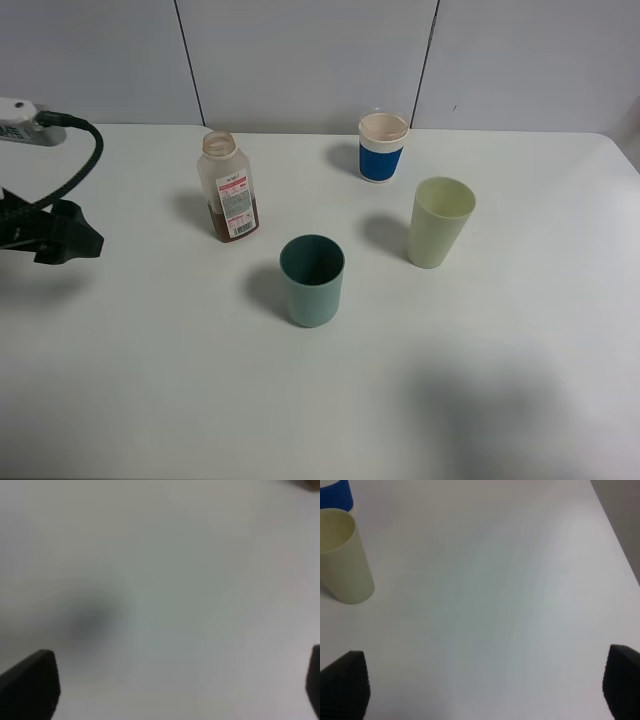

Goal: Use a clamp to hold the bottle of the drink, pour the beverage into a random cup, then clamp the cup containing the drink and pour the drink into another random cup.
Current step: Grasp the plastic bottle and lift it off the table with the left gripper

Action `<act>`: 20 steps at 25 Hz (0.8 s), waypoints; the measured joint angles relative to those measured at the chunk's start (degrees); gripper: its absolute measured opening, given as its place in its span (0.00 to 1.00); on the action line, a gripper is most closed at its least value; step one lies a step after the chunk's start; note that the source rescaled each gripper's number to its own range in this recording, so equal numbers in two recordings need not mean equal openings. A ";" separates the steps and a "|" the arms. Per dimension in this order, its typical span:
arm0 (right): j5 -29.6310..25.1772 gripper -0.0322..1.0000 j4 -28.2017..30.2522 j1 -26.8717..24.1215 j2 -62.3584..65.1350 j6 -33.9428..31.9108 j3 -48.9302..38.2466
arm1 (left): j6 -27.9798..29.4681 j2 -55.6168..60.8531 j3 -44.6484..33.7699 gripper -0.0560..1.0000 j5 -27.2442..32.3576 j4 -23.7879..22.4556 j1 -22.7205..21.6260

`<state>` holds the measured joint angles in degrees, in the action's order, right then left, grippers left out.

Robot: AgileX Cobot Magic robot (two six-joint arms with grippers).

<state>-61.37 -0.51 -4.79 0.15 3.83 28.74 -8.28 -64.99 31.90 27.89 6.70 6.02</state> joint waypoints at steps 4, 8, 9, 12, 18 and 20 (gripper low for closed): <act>0.00 0.77 0.00 0.00 0.00 0.00 0.00 | 1.13 -4.06 -0.06 1.00 -3.35 0.21 4.06; 0.00 0.77 0.00 0.00 0.00 0.00 0.00 | 1.40 -9.33 -0.06 1.00 -9.18 0.26 8.23; 0.00 0.77 0.00 0.00 0.00 0.00 0.00 | 1.45 -10.61 -0.06 1.00 -10.32 0.26 8.62; 0.00 0.77 0.00 0.00 0.00 0.00 0.00 | 1.44 -13.34 -0.29 1.00 -12.30 -0.66 9.04; 0.00 0.77 0.00 0.00 0.00 0.00 0.00 | 1.56 -19.73 -4.95 1.00 -26.16 -3.58 9.11; 0.00 0.77 0.00 0.00 0.00 0.00 0.00 | 1.59 -21.40 -6.23 1.00 -30.81 -4.76 9.11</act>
<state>-61.37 -0.51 -4.79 0.15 3.83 28.74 -6.69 -86.39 25.67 -2.92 1.94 15.14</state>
